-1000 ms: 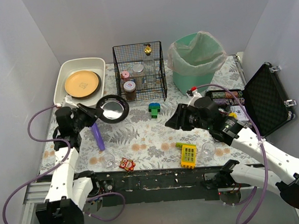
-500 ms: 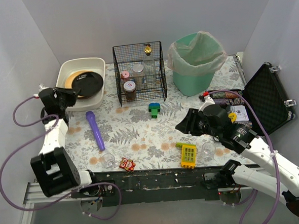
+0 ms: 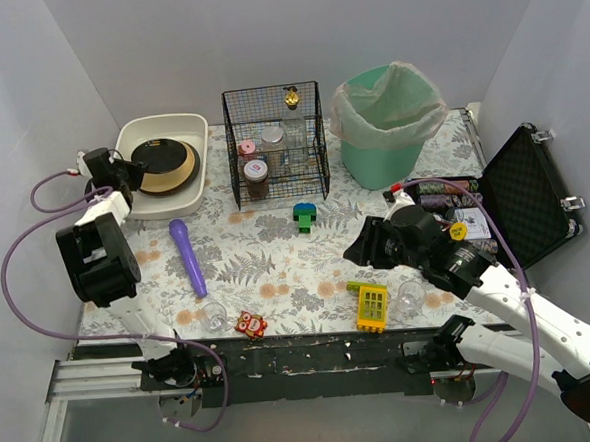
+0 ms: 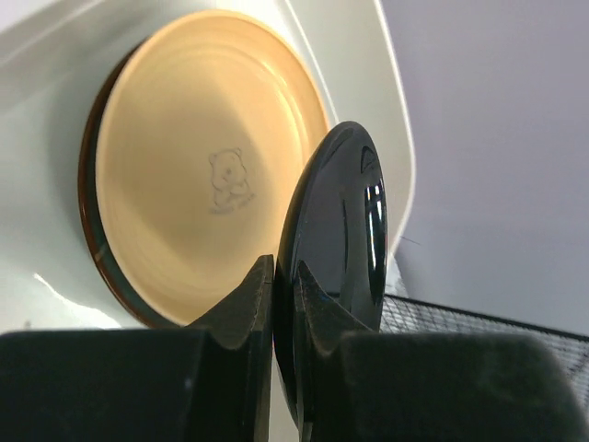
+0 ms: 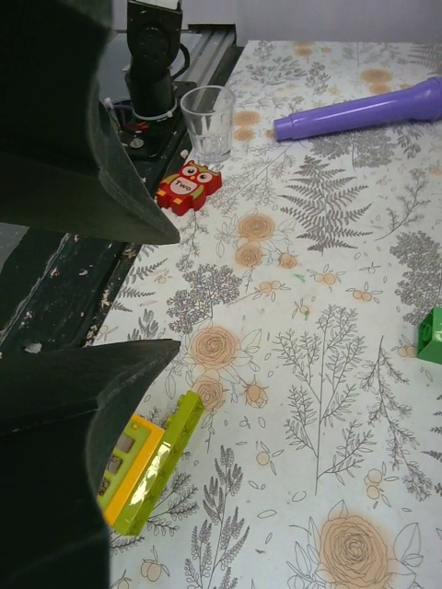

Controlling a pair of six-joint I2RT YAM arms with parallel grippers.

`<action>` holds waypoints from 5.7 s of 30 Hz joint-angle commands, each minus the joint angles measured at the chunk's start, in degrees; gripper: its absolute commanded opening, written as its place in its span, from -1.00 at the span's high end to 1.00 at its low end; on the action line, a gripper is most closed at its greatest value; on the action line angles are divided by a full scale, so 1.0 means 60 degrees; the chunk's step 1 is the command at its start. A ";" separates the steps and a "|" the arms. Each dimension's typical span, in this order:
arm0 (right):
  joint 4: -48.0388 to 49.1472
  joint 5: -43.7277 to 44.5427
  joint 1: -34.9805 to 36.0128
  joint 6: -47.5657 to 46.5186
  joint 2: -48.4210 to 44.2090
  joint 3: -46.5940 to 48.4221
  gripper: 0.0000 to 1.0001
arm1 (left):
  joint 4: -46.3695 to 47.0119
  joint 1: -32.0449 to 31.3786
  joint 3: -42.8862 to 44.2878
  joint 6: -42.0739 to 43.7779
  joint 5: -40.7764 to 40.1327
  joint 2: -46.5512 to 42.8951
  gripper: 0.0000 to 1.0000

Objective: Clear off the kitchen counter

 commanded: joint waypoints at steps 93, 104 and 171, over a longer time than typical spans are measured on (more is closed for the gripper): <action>-0.5128 0.2495 -0.0044 0.1019 0.0157 -0.0241 -0.09 | -0.4730 -0.4519 -0.5046 0.2139 0.1002 -0.9523 -0.75; -0.4293 0.2729 -0.0044 0.0946 0.0509 -0.0856 0.17 | -0.4833 -0.4504 -0.5295 0.1875 0.1075 -0.9933 -0.75; 0.7192 -0.3936 -0.0058 0.1707 -0.0897 -0.0490 0.97 | 0.3296 -0.9543 -0.5690 -0.2841 0.3067 -0.8248 -0.36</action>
